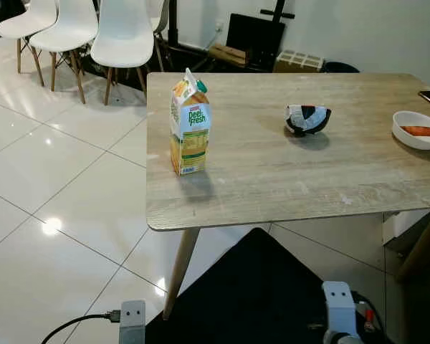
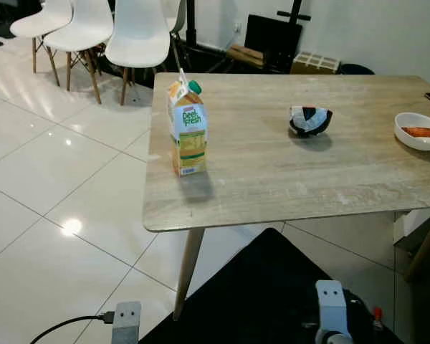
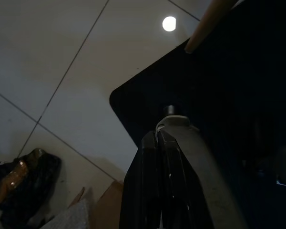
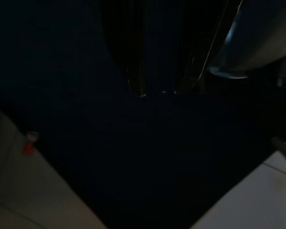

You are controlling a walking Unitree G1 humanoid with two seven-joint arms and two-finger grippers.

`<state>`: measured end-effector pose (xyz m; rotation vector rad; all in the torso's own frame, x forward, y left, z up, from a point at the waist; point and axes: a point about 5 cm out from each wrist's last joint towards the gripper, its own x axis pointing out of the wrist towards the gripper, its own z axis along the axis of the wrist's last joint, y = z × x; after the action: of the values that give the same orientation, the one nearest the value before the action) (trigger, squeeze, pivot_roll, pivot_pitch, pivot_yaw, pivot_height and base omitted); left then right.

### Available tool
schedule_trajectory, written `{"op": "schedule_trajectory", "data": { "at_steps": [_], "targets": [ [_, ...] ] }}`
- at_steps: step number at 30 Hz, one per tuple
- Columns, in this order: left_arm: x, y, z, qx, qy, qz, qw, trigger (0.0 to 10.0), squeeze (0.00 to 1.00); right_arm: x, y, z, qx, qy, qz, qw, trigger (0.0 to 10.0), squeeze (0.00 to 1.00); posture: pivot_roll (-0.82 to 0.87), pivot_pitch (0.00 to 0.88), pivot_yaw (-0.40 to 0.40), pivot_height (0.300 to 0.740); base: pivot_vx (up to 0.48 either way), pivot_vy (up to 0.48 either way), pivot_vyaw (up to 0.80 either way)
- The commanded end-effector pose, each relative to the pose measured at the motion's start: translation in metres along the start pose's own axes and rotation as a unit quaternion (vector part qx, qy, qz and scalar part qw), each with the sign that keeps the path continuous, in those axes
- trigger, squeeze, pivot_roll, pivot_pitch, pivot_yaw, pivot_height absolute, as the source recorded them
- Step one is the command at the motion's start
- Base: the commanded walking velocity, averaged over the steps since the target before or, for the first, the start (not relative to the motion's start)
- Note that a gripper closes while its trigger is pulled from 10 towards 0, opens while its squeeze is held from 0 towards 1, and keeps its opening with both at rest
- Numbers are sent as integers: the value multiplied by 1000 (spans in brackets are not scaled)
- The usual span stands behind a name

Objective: Restocking fridge

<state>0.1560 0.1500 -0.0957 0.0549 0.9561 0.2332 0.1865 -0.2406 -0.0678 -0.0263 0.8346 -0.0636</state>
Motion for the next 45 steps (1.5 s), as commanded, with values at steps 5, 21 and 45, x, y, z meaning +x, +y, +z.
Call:
{"op": "schedule_trajectory", "data": {
  "at_steps": [5, 21, 45],
  "targets": [
    [-2, -3, -8, -4, 20, 18, 1000, 10000, 0, -1, 6, -3, 32, -5, 27, 999, 10000, 0, -44, 90, -53, 740, 0, 0, 0],
    [-28, 171, -12, -47, -163, 28, 985, 10000, 0, -4, 28, 57, 33, -98, 340, 935, 10000, 0, -26, 105, -72, 740, 0, 0, 0],
    [-54, 110, 54, 88, -337, -290, 892, 10000, 0, -31, 31, 103, 29, -131, 563, 816, 10000, 0, -29, 109, -74, 740, 0, 0, 0]
  ]
}}
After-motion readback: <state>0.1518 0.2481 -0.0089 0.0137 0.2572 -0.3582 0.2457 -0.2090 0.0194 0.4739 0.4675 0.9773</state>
